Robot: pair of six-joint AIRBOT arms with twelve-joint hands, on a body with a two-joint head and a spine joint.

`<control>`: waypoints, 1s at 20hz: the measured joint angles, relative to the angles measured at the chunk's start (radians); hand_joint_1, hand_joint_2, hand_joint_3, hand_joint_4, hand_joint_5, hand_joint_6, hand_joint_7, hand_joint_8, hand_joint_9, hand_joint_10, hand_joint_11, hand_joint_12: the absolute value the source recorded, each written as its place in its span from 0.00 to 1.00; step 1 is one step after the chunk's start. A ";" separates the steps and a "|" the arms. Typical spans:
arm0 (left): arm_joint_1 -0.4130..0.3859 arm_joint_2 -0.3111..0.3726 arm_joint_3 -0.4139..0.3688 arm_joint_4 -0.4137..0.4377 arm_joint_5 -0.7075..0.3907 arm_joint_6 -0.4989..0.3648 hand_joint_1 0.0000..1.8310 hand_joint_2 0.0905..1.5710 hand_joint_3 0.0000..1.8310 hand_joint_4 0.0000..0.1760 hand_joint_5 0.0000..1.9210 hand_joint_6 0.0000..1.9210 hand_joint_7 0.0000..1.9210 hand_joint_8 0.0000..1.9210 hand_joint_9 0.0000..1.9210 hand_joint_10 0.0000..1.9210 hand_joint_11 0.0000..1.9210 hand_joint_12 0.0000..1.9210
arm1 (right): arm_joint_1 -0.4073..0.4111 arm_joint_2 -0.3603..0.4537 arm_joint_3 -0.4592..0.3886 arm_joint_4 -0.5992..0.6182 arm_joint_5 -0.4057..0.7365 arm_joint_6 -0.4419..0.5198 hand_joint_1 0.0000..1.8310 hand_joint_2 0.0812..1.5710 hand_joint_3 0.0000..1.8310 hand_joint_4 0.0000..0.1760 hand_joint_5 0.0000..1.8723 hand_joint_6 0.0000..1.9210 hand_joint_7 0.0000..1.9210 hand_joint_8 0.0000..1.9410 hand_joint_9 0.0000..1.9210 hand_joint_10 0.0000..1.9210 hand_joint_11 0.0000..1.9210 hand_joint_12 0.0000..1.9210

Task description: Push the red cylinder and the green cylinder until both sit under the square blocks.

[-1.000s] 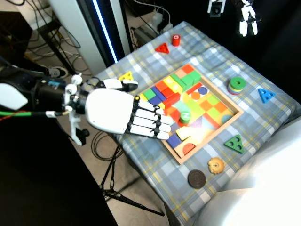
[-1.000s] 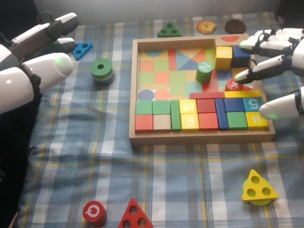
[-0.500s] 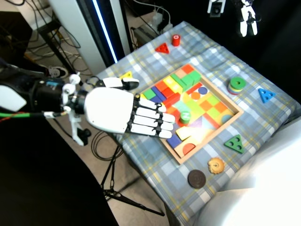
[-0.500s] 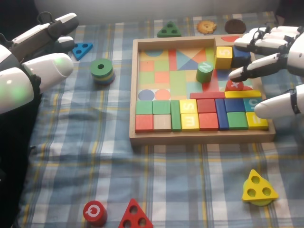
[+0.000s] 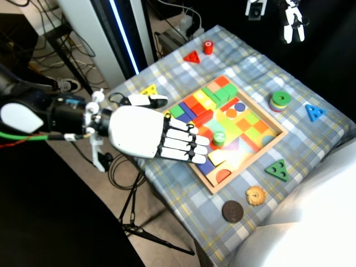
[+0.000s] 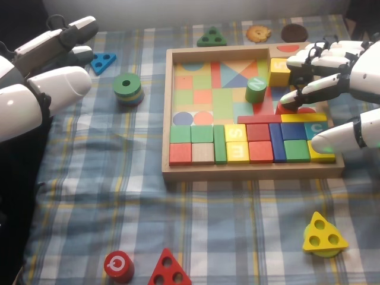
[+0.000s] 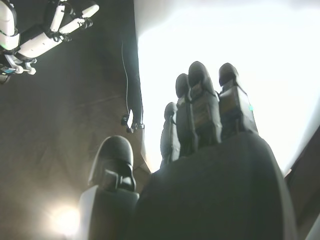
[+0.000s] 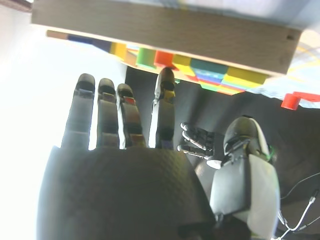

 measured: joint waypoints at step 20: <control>0.002 0.000 0.000 0.000 0.000 -0.002 0.00 0.86 0.00 0.93 0.08 0.00 0.17 0.00 0.17 0.00 0.00 0.09 | -0.034 0.083 -0.037 -0.004 -0.019 0.005 0.00 0.63 0.00 1.00 0.23 0.00 0.00 0.00 0.00 0.00 0.00 0.00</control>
